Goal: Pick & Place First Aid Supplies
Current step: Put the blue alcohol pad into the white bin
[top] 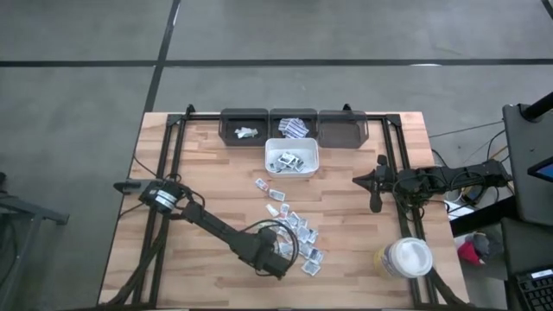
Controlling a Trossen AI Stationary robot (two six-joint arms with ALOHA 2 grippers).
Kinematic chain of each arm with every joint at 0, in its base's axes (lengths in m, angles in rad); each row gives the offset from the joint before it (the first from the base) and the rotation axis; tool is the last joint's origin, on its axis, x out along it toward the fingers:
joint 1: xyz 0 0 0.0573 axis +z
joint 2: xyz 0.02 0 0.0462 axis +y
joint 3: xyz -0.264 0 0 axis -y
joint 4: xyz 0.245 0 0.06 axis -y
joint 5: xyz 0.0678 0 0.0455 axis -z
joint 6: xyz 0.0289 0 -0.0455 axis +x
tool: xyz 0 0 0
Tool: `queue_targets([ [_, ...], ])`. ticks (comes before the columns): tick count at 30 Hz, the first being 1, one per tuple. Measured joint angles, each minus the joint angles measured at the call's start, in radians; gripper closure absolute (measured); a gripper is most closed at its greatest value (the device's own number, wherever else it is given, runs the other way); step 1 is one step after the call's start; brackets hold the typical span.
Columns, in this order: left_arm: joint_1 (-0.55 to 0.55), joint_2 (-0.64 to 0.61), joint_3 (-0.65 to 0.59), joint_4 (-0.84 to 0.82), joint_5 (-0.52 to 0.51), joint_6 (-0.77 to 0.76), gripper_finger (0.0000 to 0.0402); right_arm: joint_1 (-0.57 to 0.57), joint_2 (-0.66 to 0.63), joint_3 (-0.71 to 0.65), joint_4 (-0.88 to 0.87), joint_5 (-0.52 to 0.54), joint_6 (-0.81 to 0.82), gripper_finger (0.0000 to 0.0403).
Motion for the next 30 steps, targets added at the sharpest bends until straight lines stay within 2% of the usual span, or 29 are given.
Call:
queue_targets([
  [5, -0.019, -0.054, 0.029, -0.077, -0.050, 0.126, 0.0400, 0.000, 0.000, 0.000, 0.000, 0.000, 0.000, 0.0385],
  [10, -0.068, -0.179, 0.028, -0.197, -0.216, 0.174, 0.0401, 0.000, 0.000, 0.000, 0.001, 0.000, 0.000, 0.0385],
  [13, -0.100, -0.291, 0.028, -0.171, -0.396, 0.215, 0.0401, 0.000, 0.000, 0.000, 0.000, 0.000, 0.000, 0.0385],
  [17, -0.113, -0.406, 0.033, -0.172, -0.729, 0.224, 0.0401, 0.000, 0.000, 0.000, 0.001, 0.001, 0.000, 0.0385],
  [21, -0.083, -0.467, 0.027, -0.165, -1.089, 0.212, 0.0401, 0.000, -0.001, 0.000, 0.001, 0.001, -0.001, 0.0385],
  [23, -0.048, -0.507, 0.034, -0.157, -1.220, 0.203, 0.0401, 0.000, -0.001, 0.000, 0.001, 0.001, -0.004, 0.0385],
  [25, 0.009, -0.523, 0.039, -0.137, -1.267, 0.206, 0.0401, 0.000, -0.001, 0.000, 0.001, 0.002, -0.004, 0.0385],
  [27, 0.080, -0.518, 0.034, -0.088, -1.252, 0.259, 0.0401, 0.000, -0.001, 0.000, 0.001, 0.002, -0.004, 0.0385],
  [30, 0.200, -0.511, 0.031, 0.027, -1.124, 0.490, 0.0401, 0.000, -0.001, 0.000, 0.001, 0.002, -0.004, 0.0385],
])
